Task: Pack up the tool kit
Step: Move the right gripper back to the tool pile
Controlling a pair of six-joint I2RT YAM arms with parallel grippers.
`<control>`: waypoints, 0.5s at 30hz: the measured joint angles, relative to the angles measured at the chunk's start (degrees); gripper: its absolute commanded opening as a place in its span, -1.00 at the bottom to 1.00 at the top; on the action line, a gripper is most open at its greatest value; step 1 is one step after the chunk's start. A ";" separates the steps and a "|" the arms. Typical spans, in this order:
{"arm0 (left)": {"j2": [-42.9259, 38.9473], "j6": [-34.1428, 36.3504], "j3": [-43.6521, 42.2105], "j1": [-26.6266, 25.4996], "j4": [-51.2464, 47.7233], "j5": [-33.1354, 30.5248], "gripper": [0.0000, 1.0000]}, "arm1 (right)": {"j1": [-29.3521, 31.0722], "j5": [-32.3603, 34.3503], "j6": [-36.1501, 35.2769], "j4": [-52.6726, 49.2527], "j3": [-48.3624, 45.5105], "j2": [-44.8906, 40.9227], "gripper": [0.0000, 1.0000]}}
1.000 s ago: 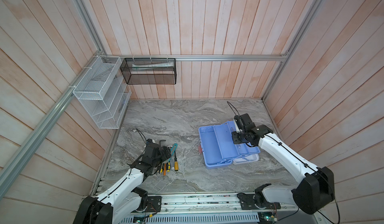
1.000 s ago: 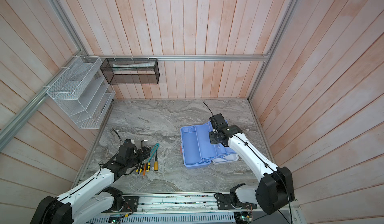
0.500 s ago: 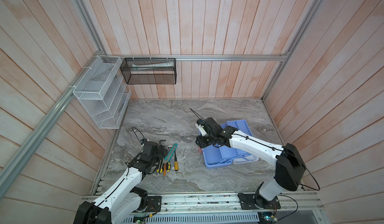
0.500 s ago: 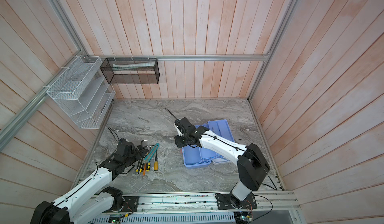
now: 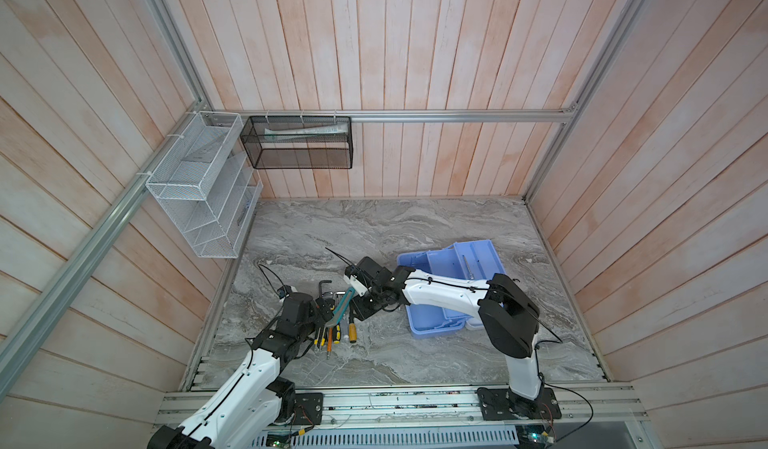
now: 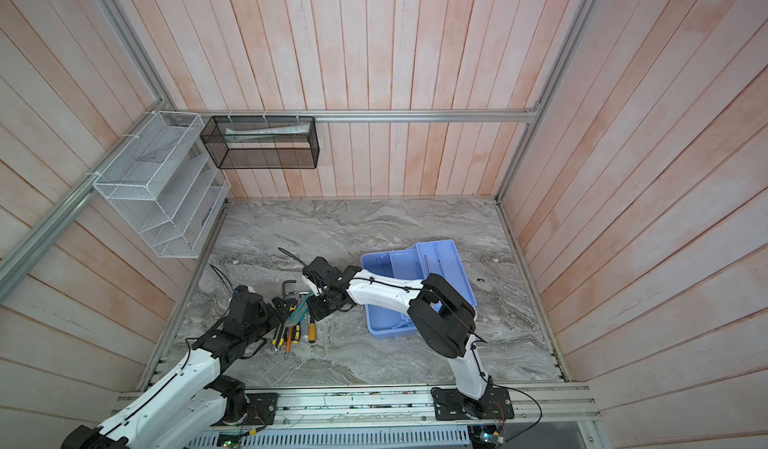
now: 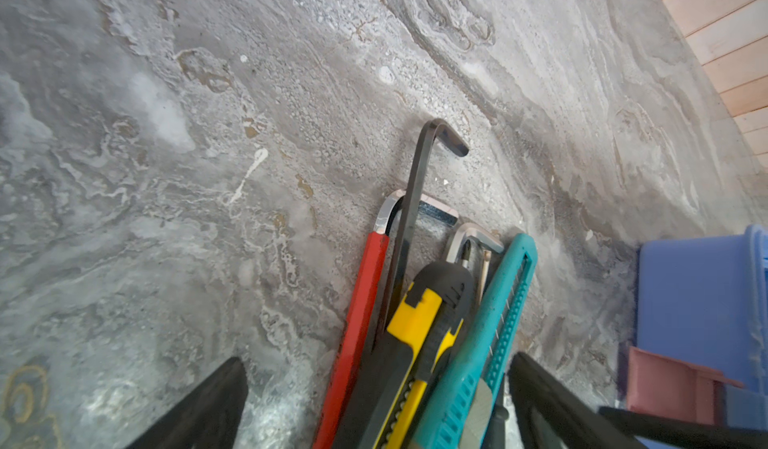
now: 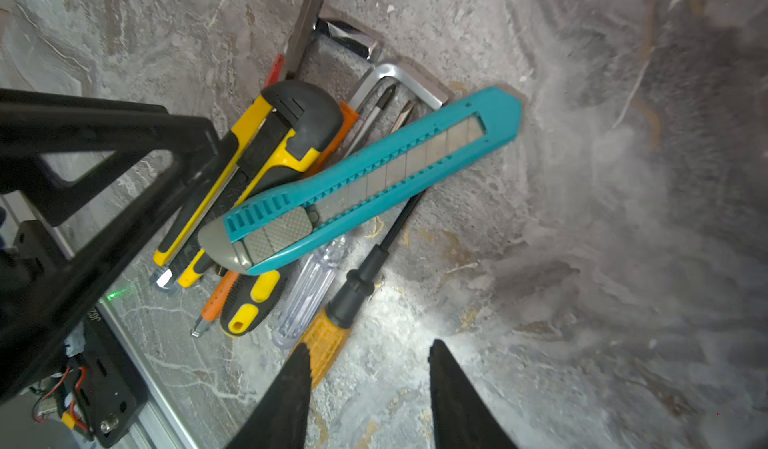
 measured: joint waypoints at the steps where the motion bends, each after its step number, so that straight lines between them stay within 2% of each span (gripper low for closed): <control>1: 0.00 0.17 0.00 0.00 -0.02 0.00 0.99 | 0.00 0.00 -0.13 -0.61 0.96 0.92 -0.10; 15: -2.67 2.54 0.00 0.00 -1.75 0.48 0.99 | 0.98 0.61 -1.46 -7.34 9.09 7.74 -0.12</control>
